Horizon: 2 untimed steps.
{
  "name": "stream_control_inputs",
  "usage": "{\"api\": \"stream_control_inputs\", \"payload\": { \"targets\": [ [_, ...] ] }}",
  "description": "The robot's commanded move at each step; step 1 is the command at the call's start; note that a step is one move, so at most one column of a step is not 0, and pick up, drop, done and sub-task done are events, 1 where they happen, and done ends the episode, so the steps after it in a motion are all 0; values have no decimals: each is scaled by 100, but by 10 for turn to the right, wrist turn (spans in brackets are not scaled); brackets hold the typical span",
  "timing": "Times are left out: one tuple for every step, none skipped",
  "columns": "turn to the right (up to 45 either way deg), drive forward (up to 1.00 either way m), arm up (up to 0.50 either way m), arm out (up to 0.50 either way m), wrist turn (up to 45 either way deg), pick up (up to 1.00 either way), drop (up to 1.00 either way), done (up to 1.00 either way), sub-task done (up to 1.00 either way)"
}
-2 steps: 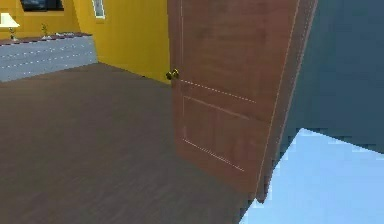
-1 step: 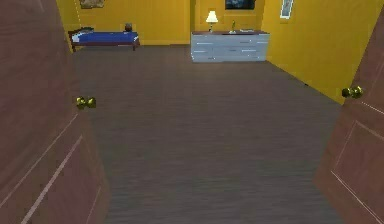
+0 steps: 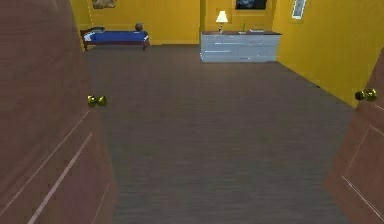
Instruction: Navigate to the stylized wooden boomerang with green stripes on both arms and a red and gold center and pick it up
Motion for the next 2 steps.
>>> {"api": "stream_control_inputs", "payload": {
  "targets": [
    [0,100,0,0,0,0,0,0,0],
    [-30,0,0,0,0,0,0,0,0]
  ]
}}
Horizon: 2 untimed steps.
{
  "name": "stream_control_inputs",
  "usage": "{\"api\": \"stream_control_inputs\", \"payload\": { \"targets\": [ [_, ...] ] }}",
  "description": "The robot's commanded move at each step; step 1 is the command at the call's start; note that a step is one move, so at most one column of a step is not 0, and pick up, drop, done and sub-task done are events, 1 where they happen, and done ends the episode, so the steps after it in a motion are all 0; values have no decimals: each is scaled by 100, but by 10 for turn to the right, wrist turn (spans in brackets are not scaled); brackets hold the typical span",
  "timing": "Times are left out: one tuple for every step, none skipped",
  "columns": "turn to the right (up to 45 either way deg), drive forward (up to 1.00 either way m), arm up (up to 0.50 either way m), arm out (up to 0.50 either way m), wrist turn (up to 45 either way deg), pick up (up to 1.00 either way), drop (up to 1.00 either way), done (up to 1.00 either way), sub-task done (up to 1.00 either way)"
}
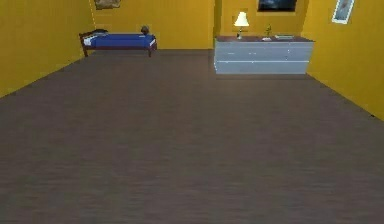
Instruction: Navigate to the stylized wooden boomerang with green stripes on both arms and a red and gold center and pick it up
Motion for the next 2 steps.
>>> {"api": "stream_control_inputs", "payload": {
  "targets": [
    [0,50,0,0,0,0,0,0,0],
    [-300,0,0,0,0,0,0,0,0]
  ]
}}
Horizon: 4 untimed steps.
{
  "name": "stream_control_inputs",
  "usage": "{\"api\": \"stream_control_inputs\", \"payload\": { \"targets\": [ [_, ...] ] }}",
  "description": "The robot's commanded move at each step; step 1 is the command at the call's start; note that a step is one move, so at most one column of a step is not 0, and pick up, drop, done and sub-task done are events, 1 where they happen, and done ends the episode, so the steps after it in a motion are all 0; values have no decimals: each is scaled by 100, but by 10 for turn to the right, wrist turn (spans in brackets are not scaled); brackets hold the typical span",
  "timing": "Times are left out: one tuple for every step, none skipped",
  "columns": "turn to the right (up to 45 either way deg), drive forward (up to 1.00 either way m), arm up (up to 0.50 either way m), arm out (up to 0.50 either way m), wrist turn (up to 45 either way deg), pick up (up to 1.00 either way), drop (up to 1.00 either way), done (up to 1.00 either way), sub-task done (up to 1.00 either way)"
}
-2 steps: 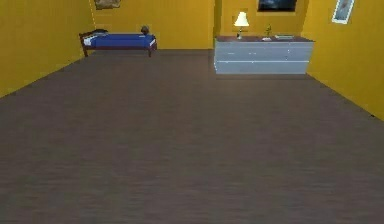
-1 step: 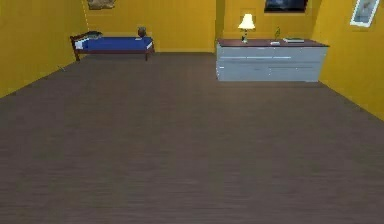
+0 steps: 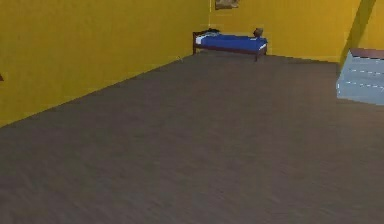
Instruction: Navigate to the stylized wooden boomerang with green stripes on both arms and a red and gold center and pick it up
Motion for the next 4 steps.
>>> {"api": "stream_control_inputs", "payload": {
  "targets": [
    [0,100,0,0,0,0,0,0,0],
    [-30,0,0,0,0,0,0,0,0],
    [0,100,0,0,0,0,0,0,0],
    [0,100,0,0,0,0,0,0,0]
  ]
}}
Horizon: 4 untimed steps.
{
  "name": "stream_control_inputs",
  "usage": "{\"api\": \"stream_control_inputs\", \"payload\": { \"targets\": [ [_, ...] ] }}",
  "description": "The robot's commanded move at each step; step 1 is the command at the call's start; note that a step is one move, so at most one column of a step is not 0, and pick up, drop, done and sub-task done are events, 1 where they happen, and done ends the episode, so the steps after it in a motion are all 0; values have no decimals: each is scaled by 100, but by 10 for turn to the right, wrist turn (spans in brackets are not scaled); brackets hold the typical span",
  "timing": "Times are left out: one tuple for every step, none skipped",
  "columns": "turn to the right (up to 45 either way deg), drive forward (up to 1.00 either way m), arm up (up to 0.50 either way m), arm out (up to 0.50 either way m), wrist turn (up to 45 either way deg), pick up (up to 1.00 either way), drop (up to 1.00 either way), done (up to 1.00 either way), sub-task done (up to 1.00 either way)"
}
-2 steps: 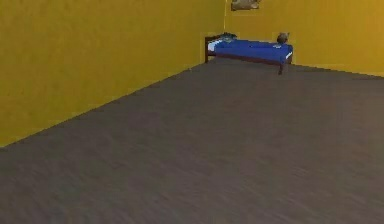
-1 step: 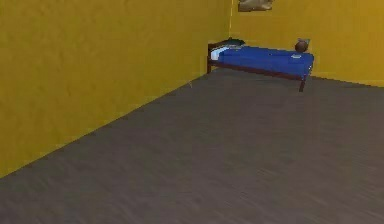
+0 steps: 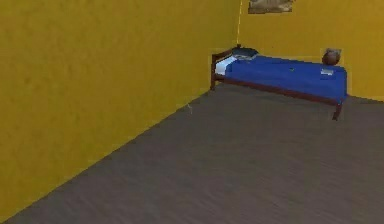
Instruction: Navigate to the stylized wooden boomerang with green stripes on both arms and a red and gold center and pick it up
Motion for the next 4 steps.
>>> {"api": "stream_control_inputs", "payload": {
  "targets": [
    [0,100,0,0,0,0,0,0,0],
    [0,90,0,0,0,0,0,0,0],
    [-450,0,0,0,0,0,0,0,0],
    [-450,0,0,0,0,0,0,0,0]
  ]
}}
